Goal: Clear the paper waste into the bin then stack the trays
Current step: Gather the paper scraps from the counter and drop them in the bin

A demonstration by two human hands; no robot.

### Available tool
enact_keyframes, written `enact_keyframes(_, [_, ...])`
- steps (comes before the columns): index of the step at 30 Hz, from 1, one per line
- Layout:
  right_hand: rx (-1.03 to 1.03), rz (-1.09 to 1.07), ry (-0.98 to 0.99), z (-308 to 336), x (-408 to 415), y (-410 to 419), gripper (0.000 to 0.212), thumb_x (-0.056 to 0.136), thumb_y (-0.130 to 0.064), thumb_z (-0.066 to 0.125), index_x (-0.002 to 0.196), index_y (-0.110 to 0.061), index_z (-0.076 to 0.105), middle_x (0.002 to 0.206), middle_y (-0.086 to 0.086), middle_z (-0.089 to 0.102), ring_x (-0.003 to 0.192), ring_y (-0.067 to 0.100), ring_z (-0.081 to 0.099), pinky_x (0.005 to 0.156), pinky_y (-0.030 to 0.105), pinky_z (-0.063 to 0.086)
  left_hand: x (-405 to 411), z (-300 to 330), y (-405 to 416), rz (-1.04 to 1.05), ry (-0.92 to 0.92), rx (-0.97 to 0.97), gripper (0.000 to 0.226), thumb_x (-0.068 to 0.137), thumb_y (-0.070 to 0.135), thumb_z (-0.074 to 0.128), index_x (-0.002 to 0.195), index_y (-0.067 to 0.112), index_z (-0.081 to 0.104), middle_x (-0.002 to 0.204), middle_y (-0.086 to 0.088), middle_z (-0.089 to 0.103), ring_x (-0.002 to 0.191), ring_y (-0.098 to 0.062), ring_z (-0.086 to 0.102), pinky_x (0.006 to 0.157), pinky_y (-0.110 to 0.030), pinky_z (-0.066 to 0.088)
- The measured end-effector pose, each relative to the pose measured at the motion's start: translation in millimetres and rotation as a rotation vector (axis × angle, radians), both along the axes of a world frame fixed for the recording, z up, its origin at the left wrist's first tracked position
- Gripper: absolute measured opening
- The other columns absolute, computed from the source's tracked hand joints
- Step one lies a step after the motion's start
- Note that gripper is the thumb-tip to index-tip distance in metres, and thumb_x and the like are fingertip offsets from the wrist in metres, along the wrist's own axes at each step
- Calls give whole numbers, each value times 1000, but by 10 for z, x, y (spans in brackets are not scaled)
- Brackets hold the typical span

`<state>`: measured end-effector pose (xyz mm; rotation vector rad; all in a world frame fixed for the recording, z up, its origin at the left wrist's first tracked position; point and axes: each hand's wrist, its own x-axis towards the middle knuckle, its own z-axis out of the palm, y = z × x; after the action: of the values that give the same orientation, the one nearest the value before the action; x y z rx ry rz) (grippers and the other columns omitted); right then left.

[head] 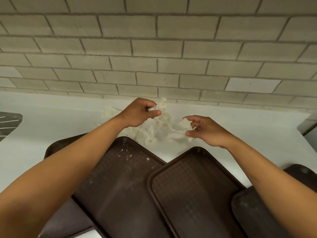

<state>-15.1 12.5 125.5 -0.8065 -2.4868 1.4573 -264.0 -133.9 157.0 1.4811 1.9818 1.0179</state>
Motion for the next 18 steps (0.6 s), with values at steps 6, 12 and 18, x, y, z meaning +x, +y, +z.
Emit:
enact_keyframes(6, [32,-11,8,-53,540,-47,57,85,-32,79,138,-32,58,111,1,68,101,20,69,103,37,51,474,-63,-256,43,-71,4,27,90,30,73,81,5,66,74,-7,48,60,-4,53,61,-23,44])
enact_keyframes(12, [-111,-7,166,-37,1055,-263,38,89,-8,74,124,-22,67,110,5,73,98,26,72,93,27,56,1054,-198,-553,-10,-169,52,29,92,27,70,84,-1,67,74,-13,50,67,-20,43,64,-36,42])
enact_keyframes(18, [-151,-71,246,-91,1508,-541,34,89,-6,74,113,-28,69,97,-6,74,87,18,69,84,21,57,1652,-236,-785,19,-242,120,20,95,10,65,77,19,68,54,20,56,48,4,47,54,-10,38])
